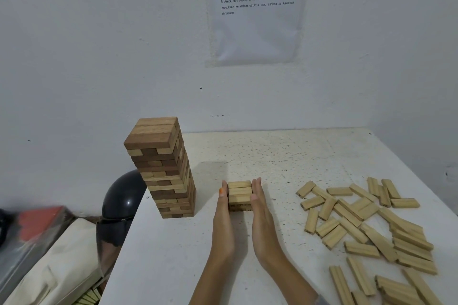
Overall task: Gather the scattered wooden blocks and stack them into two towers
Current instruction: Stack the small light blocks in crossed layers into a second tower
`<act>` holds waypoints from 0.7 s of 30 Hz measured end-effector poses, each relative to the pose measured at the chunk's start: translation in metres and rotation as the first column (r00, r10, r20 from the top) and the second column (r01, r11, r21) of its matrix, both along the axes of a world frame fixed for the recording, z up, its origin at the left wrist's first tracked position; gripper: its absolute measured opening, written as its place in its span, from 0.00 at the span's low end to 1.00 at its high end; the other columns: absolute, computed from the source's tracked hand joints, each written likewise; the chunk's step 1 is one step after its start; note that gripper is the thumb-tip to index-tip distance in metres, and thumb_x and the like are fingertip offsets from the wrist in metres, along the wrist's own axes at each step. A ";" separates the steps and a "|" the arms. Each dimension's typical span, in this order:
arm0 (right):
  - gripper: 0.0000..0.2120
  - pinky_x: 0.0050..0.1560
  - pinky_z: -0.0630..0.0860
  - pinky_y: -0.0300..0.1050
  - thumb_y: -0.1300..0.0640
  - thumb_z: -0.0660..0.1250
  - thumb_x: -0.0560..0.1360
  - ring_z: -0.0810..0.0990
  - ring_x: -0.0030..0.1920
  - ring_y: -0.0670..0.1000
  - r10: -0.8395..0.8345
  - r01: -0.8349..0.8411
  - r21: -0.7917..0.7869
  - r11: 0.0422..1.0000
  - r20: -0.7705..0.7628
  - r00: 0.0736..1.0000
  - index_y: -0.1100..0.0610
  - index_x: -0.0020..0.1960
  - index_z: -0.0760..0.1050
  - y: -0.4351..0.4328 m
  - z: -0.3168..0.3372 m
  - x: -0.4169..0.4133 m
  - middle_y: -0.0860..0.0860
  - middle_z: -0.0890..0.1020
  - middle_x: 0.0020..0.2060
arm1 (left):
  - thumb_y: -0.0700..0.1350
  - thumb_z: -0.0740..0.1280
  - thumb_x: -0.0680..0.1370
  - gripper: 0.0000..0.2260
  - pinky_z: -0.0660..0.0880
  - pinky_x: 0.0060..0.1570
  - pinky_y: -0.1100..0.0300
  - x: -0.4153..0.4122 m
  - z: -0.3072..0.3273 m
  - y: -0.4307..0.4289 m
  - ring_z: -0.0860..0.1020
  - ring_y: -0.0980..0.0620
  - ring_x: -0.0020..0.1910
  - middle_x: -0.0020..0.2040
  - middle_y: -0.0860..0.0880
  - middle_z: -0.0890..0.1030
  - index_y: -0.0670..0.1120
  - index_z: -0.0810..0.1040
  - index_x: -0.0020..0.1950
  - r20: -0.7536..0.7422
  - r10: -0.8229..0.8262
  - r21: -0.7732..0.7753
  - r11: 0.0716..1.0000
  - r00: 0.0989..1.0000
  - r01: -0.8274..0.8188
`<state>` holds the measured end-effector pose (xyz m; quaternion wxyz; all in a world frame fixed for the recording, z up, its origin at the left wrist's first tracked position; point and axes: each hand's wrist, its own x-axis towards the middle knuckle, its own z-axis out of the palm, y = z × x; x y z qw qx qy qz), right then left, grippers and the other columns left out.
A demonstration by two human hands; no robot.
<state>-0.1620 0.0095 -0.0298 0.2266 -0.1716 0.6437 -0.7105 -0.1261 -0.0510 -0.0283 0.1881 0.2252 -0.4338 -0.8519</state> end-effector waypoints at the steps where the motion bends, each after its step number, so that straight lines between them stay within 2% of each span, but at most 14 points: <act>1: 0.23 0.53 0.55 0.13 0.52 0.48 0.84 0.55 0.69 0.31 -0.001 0.001 -0.001 1.000 0.000 1.000 0.46 0.78 0.49 0.000 0.000 0.000 0.35 0.54 0.74 | 0.64 0.62 0.77 0.23 0.63 0.71 0.58 0.001 -0.001 -0.001 0.71 0.58 0.68 0.69 0.54 0.74 0.56 0.73 0.70 -0.004 -0.001 0.012 1.000 1.000 0.001; 3: 0.23 0.53 0.55 0.13 0.52 0.48 0.84 0.56 0.67 0.27 -0.008 0.008 -0.006 1.000 -0.001 1.000 0.46 0.78 0.50 -0.001 0.000 0.000 0.36 0.55 0.74 | 0.63 0.63 0.77 0.25 0.59 0.74 0.52 0.000 -0.005 -0.002 0.70 0.53 0.71 0.71 0.52 0.72 0.57 0.71 0.72 0.013 0.054 -0.036 0.998 0.998 -0.053; 5: 0.22 0.52 0.56 0.14 0.53 0.49 0.84 0.58 0.64 0.24 -0.032 0.032 -0.023 0.999 0.009 0.999 0.46 0.77 0.51 0.001 0.001 0.001 0.36 0.58 0.73 | 0.64 0.60 0.78 0.25 0.59 0.75 0.51 0.000 -0.006 0.001 0.68 0.56 0.71 0.72 0.54 0.71 0.57 0.68 0.73 -0.014 0.078 -0.044 0.996 0.997 -0.079; 7: 0.21 0.53 0.58 0.15 0.54 0.49 0.84 0.61 0.65 0.28 -0.068 0.069 -0.045 0.997 0.017 0.998 0.45 0.76 0.53 0.003 0.001 0.003 0.38 0.61 0.72 | 0.62 0.58 0.79 0.24 0.58 0.75 0.51 0.002 -0.007 0.002 0.67 0.58 0.71 0.73 0.56 0.70 0.57 0.66 0.74 -0.047 0.136 -0.074 0.987 0.990 -0.140; 11: 0.20 0.55 0.59 0.16 0.56 0.50 0.84 0.61 0.64 0.26 -0.089 0.089 -0.043 0.995 0.005 0.996 0.42 0.74 0.55 0.007 -0.002 0.010 0.37 0.62 0.72 | 0.67 0.63 0.73 0.31 0.58 0.75 0.51 0.010 -0.007 0.010 0.67 0.60 0.71 0.72 0.57 0.71 0.58 0.65 0.74 -0.033 0.167 -0.133 0.977 0.985 -0.170; 15: 0.21 0.59 0.56 0.17 0.55 0.50 0.84 0.57 0.65 0.23 -0.086 0.085 -0.014 0.996 -0.020 0.996 0.46 0.76 0.56 0.008 -0.005 0.012 0.37 0.61 0.73 | 0.51 0.54 0.82 0.21 0.64 0.71 0.54 0.010 0.003 0.020 0.74 0.57 0.66 0.67 0.53 0.76 0.51 0.64 0.75 -0.080 0.166 -0.066 0.983 0.983 -0.171; 18: 0.21 0.59 0.55 0.16 0.55 0.50 0.84 0.57 0.62 0.19 -0.080 0.080 -0.009 0.997 -0.034 0.996 0.46 0.76 0.56 0.008 -0.003 0.012 0.36 0.60 0.73 | 0.50 0.52 0.83 0.20 0.64 0.72 0.54 0.011 0.002 0.018 0.74 0.59 0.65 0.65 0.55 0.77 0.51 0.65 0.75 -0.057 0.170 -0.104 0.979 0.984 -0.175; 21: 0.21 0.59 0.56 0.16 0.56 0.50 0.84 0.57 0.62 0.19 -0.086 0.086 -0.015 0.996 -0.037 0.996 0.47 0.76 0.56 0.008 -0.003 0.013 0.36 0.60 0.73 | 0.53 0.53 0.84 0.18 0.63 0.73 0.51 0.011 -0.003 0.017 0.71 0.61 0.68 0.66 0.59 0.75 0.55 0.65 0.74 -0.022 0.184 -0.193 0.964 0.983 -0.185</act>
